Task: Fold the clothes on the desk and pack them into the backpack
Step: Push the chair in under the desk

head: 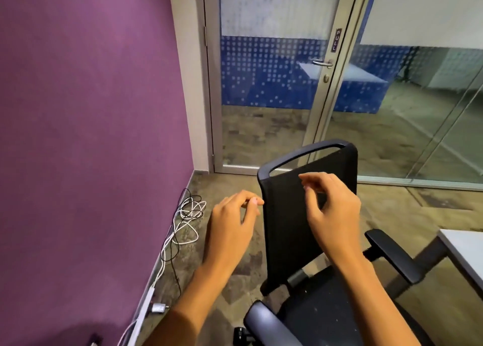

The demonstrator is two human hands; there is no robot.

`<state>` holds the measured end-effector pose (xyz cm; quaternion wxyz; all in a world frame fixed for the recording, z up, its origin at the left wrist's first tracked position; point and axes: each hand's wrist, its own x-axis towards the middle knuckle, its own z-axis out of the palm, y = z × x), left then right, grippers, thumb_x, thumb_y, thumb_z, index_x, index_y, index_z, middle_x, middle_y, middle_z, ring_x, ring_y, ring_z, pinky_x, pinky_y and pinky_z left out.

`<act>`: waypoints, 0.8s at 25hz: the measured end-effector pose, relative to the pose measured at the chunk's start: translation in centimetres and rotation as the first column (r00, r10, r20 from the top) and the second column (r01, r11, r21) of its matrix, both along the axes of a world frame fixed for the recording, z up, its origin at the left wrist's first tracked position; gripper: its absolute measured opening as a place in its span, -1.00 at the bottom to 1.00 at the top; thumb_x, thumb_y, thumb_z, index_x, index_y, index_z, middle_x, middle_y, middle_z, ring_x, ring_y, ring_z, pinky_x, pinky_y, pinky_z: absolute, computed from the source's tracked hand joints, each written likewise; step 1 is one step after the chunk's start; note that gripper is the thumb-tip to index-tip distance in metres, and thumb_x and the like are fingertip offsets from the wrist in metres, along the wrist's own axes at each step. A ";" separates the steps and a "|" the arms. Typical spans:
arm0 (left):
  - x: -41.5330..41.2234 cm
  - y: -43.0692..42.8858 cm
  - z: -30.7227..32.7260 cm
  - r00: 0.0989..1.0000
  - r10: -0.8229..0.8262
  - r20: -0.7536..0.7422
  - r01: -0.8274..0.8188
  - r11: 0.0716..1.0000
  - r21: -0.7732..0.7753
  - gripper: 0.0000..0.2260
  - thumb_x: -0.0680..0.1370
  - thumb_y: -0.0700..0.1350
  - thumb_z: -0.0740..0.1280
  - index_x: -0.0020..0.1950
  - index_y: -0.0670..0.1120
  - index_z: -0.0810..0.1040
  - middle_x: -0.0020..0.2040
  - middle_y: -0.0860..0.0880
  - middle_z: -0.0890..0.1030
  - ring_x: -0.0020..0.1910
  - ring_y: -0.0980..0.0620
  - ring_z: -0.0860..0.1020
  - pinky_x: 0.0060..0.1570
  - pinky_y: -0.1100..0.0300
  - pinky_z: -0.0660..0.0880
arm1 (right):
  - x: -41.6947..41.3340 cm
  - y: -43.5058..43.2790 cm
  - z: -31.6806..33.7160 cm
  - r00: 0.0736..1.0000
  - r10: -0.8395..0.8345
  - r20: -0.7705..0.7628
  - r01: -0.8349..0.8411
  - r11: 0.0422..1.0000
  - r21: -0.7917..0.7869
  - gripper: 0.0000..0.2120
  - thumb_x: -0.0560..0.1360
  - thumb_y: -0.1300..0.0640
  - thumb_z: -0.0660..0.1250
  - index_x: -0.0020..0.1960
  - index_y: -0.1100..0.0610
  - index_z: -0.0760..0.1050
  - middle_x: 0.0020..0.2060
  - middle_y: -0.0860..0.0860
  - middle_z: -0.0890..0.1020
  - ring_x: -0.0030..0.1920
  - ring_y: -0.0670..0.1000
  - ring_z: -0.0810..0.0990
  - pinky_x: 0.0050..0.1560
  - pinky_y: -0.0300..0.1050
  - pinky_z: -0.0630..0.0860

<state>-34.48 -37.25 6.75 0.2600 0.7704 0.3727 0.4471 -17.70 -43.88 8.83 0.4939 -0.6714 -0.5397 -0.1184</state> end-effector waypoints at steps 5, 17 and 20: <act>-0.2 11.4 0.2 0.998 -0.065 -0.020 0.065 0.997 0.029 -0.84 0.60 -0.10 0.24 -0.10 0.03 0.59 -0.28 0.19 0.60 -0.19 0.24 0.56 -0.13 0.17 0.51 | -0.5 10.2 -0.6 0.997 -0.061 -0.040 0.063 0.997 0.053 -0.82 0.50 0.34 0.33 0.07 0.20 0.59 -0.09 -0.01 0.62 -0.08 -0.21 0.52 -0.01 -0.54 0.34; 0.6 31.3 2.0 0.983 -0.180 0.036 0.181 0.984 -0.003 -0.86 0.61 -0.12 0.27 -0.08 0.01 0.60 -0.28 0.16 0.60 -0.21 0.25 0.57 -0.15 0.23 0.49 | -1.8 26.5 0.6 0.979 -0.204 0.000 0.204 0.977 -0.066 -0.82 0.49 0.36 0.34 0.03 0.17 0.60 -0.12 0.01 0.64 -0.10 -0.07 0.59 0.00 -0.50 0.37; 3.4 34.5 2.1 0.959 -0.282 0.028 0.283 0.959 -0.035 -0.86 0.61 -0.10 0.26 -0.08 0.03 0.60 -0.28 0.15 0.60 -0.17 0.21 0.57 -0.10 0.18 0.51 | -1.2 28.2 0.9 0.962 -0.274 0.011 0.274 0.957 -0.092 -0.82 0.50 0.33 0.35 0.06 0.15 0.61 -0.10 -0.03 0.64 -0.09 -0.09 0.58 0.01 -0.52 0.37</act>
